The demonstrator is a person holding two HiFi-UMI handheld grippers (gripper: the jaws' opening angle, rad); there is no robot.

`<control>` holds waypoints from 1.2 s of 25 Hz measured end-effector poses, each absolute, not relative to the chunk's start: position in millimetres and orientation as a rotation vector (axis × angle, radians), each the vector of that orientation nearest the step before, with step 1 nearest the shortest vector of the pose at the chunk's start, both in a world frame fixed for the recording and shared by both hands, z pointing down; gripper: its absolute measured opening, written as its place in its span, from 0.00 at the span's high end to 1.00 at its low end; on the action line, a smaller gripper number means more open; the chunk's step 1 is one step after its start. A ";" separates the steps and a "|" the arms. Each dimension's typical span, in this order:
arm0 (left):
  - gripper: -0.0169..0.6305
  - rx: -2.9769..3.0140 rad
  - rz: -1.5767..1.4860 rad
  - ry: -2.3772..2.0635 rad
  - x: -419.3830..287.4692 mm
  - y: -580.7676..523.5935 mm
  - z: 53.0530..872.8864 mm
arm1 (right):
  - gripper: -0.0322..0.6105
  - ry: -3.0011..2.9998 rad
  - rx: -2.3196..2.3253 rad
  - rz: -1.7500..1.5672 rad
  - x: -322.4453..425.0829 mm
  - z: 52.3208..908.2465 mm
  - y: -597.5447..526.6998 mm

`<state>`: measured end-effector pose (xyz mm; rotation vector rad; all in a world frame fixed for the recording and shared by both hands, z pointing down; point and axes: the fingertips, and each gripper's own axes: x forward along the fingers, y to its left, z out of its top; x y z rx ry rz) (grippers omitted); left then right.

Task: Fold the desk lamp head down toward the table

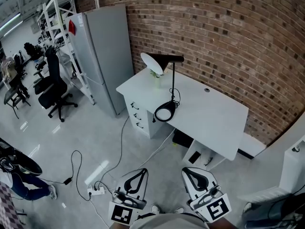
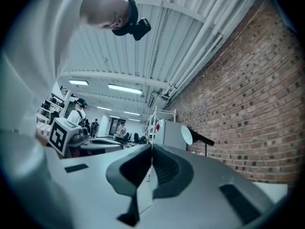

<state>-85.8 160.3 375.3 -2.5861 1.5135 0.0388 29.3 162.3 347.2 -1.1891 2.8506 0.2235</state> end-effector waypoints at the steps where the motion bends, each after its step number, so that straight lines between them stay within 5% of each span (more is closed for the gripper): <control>1: 0.96 -2.590 0.038 1.508 -89.5 159.4 376.8 | 0.92 2.853 -1.198 0.226 25.8 347.4 162.2; 15: 0.96 -2.613 0.040 1.502 -112.6 132.8 384.3 | 0.92 2.880 -1.178 0.201 -5.3 352.8 136.4; 30: 0.96 -2.475 0.031 1.629 -92.9 -4.3 367.5 | 0.92 2.884 -1.020 0.167 14.4 353.2 -8.2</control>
